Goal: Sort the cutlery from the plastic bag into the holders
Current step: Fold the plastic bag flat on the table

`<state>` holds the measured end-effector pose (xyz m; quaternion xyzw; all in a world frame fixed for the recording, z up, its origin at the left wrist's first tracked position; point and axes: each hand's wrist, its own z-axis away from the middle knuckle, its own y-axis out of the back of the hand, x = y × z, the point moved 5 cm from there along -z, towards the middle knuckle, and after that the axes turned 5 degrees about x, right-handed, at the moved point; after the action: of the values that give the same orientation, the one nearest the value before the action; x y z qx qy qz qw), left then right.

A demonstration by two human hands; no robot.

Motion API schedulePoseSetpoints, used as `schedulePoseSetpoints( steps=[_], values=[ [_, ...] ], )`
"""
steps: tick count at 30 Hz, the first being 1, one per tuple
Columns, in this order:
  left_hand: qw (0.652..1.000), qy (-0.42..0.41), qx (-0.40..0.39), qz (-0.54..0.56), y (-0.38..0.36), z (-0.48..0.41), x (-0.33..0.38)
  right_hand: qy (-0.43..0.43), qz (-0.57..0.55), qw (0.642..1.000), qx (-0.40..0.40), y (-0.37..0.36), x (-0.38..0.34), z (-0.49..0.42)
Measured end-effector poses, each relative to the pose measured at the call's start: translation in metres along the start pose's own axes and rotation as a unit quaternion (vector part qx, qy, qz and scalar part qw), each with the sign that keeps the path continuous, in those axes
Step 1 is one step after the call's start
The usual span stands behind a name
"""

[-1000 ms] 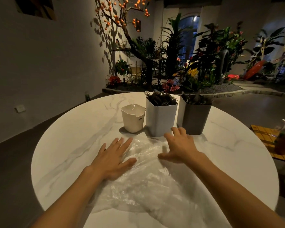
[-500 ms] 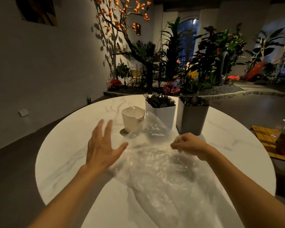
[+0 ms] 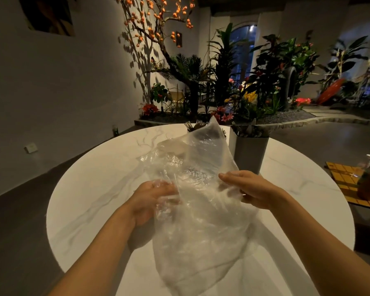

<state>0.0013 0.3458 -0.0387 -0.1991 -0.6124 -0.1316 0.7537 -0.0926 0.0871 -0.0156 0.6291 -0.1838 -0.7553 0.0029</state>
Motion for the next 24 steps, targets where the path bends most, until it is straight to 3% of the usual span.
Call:
schedulePoseSetpoints(
  steps=[3, 7, 12, 16, 21, 24],
  values=[
    [0.997, -0.029, 0.006, -0.073, 0.005, 0.001, 0.004, -0.003, 0.044, 0.998, -0.033, 0.008, 0.001, 0.003],
    [0.986, -0.07, 0.006, -0.153, 0.014, -0.001, 0.006, 0.008, -0.049, 0.997, -0.055, 0.014, 0.009, -0.002],
    [0.994, -0.076, -0.001, -0.079, 0.031, -0.004, 0.01, 0.037, -0.095, 0.994, -0.049, 0.017, 0.02, -0.006],
    [0.996, -0.069, -0.047, -0.027, 0.044, -0.008, 0.012, 0.029, -0.178, 0.975, -0.131, 0.021, 0.019, -0.004],
    [0.998, -0.06, 0.033, -0.013, 0.056, -0.015, 0.005, 0.007, -0.193, 0.98, -0.046, 0.034, 0.032, -0.012],
    [0.992, -0.082, 0.049, -0.078, 0.057, -0.015, 0.001, -0.013, -0.175, 0.984, -0.028, 0.036, 0.04, -0.015]
  ],
)
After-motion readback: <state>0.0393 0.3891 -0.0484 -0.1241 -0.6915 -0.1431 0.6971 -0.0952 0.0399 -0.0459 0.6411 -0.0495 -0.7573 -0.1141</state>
